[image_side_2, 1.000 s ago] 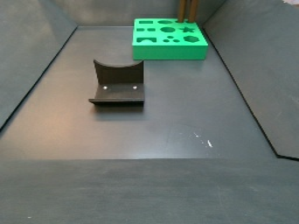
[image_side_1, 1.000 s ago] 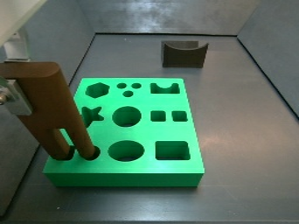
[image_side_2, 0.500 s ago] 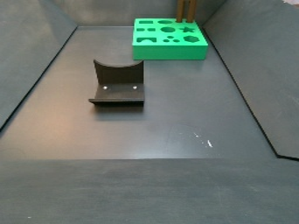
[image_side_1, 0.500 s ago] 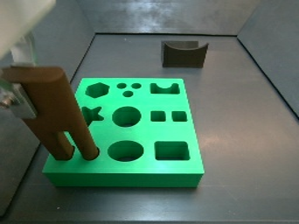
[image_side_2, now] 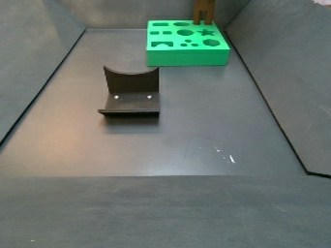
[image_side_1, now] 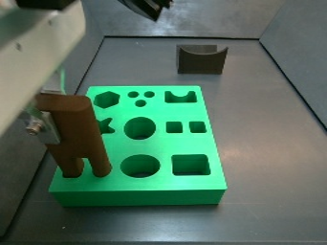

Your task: Insert the square-circle object.

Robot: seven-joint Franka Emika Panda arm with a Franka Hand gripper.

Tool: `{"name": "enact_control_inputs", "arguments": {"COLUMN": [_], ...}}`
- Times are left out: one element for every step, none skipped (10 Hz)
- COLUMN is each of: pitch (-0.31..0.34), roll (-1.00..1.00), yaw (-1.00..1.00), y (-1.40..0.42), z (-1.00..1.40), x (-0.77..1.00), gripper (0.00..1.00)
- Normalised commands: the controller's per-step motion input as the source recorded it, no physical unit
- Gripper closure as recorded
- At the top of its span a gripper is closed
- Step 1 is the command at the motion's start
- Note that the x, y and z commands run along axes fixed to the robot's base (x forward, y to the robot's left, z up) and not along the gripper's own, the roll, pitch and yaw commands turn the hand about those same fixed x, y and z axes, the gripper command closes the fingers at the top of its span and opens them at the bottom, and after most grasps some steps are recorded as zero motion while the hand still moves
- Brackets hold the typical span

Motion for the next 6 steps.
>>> {"name": "enact_control_inputs", "arguments": {"pitch": [0.06, 0.071, 0.086, 0.04, 0.0, 0.06], "roll": [0.34, 0.32, 0.22, 0.06, 0.0, 0.0], "yaw": [0.03, 0.03, 0.07, 0.14, 0.0, -0.01], "y": [0.0, 0.0, 0.0, 0.11, 0.0, 0.0], "z": [-0.56, -0.59, -0.73, -0.6, -0.17, 0.0], "x": [0.3, 0.33, 0.32, 0.3, 0.12, 0.08], "gripper": [1.0, 1.0, 1.0, 1.0, 1.0, 1.0]}}
